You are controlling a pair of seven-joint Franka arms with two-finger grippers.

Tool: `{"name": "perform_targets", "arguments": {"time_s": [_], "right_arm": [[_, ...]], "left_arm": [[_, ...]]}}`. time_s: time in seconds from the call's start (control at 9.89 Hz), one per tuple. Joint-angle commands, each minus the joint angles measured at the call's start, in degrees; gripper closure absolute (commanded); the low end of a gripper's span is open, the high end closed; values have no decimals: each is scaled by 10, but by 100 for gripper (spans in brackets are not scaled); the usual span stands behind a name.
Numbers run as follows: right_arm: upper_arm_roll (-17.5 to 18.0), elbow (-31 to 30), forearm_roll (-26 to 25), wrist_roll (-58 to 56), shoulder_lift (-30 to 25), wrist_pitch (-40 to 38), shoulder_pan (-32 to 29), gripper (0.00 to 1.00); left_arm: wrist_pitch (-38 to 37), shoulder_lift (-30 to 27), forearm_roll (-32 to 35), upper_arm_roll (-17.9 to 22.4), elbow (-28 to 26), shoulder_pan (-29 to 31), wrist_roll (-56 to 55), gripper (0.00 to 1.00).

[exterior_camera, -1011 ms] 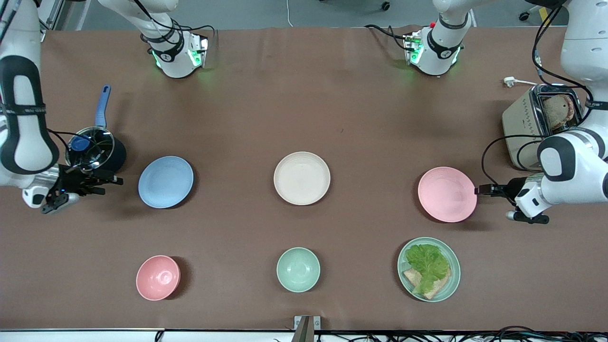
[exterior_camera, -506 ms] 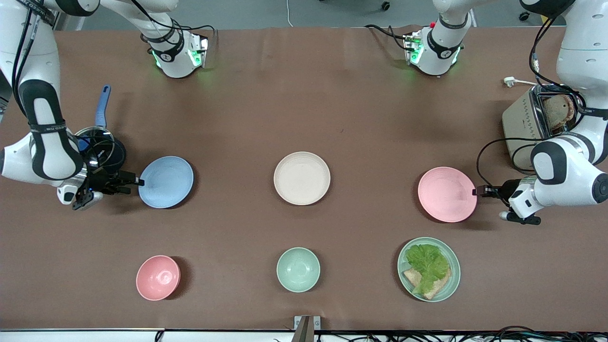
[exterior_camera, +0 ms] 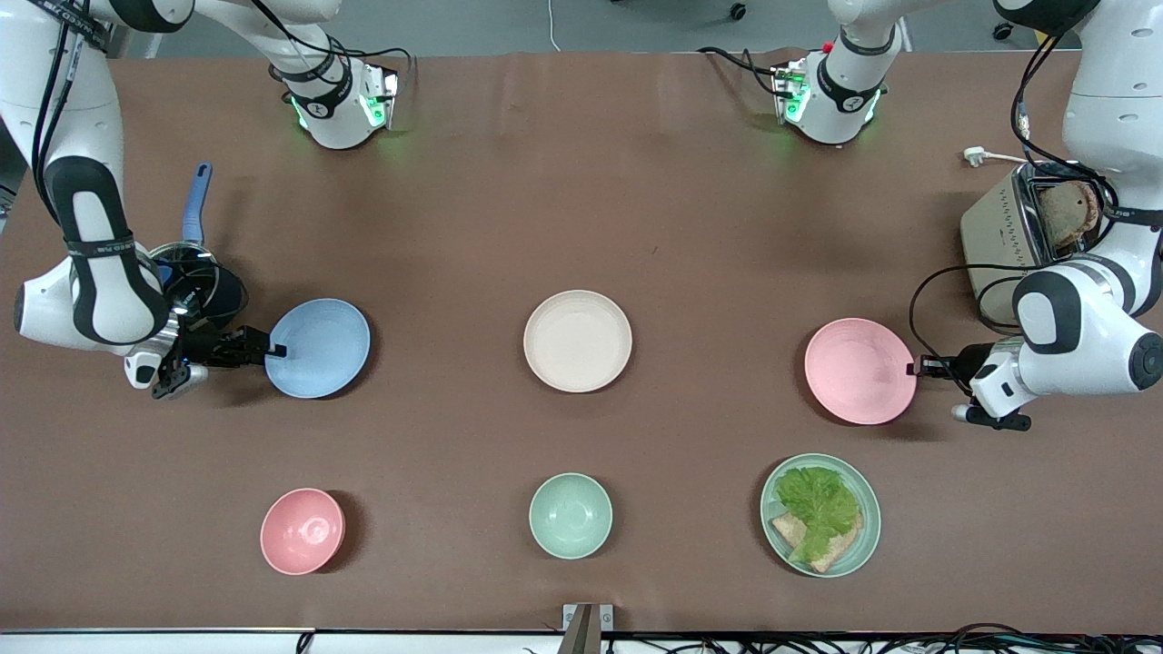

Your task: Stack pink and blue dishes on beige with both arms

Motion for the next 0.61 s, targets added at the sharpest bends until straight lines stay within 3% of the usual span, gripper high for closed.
{"name": "perform_targets", "arguments": {"time_s": [0.0, 0.2, 0.51], "right_arm": [[0, -16, 18, -3, -10, 3, 2, 100], [-1, -11, 20, 9, -11, -4, 3, 100], [-10, 37, 0, 120, -41, -96, 3, 100]], "left_arm": [[-23, -19, -9, -16, -3, 0, 3, 100], [-88, -79, -9, -43, -4, -5, -48, 100], [-117, -109, -2, -157, -6, -7, -248, 100]]}}
